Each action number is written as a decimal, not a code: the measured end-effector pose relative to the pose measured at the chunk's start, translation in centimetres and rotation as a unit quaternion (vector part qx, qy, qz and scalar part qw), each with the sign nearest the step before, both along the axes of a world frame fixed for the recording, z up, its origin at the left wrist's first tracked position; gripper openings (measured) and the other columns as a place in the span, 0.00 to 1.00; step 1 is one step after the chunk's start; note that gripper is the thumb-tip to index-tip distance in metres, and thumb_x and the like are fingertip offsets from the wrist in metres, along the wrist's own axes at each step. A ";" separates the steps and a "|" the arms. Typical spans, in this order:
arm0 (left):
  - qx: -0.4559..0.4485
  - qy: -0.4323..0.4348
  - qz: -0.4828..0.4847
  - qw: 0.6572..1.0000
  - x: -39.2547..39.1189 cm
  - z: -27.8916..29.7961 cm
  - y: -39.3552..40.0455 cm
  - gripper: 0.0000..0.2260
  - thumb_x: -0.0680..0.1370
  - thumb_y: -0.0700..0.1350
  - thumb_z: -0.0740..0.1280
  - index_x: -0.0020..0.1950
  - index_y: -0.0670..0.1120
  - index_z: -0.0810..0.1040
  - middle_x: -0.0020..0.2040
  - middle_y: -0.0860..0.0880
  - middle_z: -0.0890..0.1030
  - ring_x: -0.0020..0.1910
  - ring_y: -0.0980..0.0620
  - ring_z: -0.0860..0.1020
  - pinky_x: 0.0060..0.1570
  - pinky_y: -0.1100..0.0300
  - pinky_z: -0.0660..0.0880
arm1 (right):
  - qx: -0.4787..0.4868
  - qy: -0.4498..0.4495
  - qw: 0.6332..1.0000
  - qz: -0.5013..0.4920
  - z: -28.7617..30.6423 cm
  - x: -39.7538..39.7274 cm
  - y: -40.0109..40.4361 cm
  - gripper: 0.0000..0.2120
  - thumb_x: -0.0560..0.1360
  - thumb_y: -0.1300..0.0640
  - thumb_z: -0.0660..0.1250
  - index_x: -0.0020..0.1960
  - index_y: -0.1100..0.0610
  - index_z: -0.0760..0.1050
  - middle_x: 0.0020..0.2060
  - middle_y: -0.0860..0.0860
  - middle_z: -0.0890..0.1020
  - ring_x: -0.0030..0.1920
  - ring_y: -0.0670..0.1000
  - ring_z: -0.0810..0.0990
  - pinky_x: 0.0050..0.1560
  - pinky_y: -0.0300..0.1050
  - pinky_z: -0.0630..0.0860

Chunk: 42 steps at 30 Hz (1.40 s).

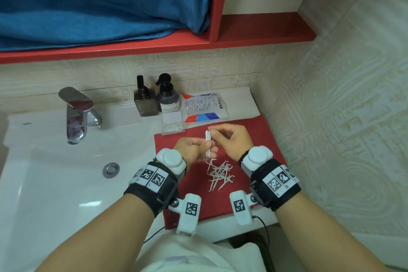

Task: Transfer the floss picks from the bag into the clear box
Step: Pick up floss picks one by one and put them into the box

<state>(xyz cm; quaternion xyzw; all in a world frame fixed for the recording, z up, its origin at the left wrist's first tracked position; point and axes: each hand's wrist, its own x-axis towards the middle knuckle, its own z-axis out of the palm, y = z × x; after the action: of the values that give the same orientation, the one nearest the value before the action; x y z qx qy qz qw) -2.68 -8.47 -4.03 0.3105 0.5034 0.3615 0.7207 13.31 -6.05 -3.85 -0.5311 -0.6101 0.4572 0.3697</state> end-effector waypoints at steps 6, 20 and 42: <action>-0.015 0.050 -0.002 0.999 0.1 -0.7 -0.3 0.06 0.78 0.41 0.67 0.50 0.40 0.82 0.42 0.44 0.85 0.37 0.52 0.84 0.38 0.62 0.78 | -0.009 -0.175 0.983 -0.052 -1.6 1.3 0.1 0.08 0.75 0.61 0.69 0.53 0.52 0.80 0.45 0.45 0.83 0.44 0.45 0.82 0.45 0.33 0.75; -0.048 0.086 -0.001 0.995 -0.1 -1.8 0.6 0.06 0.78 0.40 0.66 0.49 0.41 0.82 0.43 0.44 0.85 0.39 0.49 0.84 0.39 0.61 0.77 | -0.134 -0.387 0.904 0.123 -5.0 2.3 -0.1 0.12 0.69 0.60 0.76 0.50 0.53 0.80 0.40 0.43 0.76 0.39 0.44 0.76 0.37 0.32 0.70; -0.049 0.202 0.120 0.971 -1.7 -5.2 1.4 0.07 0.78 0.35 0.65 0.49 0.31 0.80 0.35 0.43 0.81 0.25 0.54 0.79 0.34 0.65 0.79 | -0.013 -0.237 0.957 0.168 -2.3 0.7 3.5 0.07 0.74 0.58 0.72 0.48 0.48 0.85 0.41 0.42 0.82 0.42 0.40 0.80 0.49 0.32 0.74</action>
<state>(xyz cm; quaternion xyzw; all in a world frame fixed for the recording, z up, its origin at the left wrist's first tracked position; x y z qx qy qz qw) -4.34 -7.04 -9.27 0.2784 0.6892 0.3498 0.5702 14.00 -2.55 -6.14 -0.5187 -0.7545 0.3820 0.1255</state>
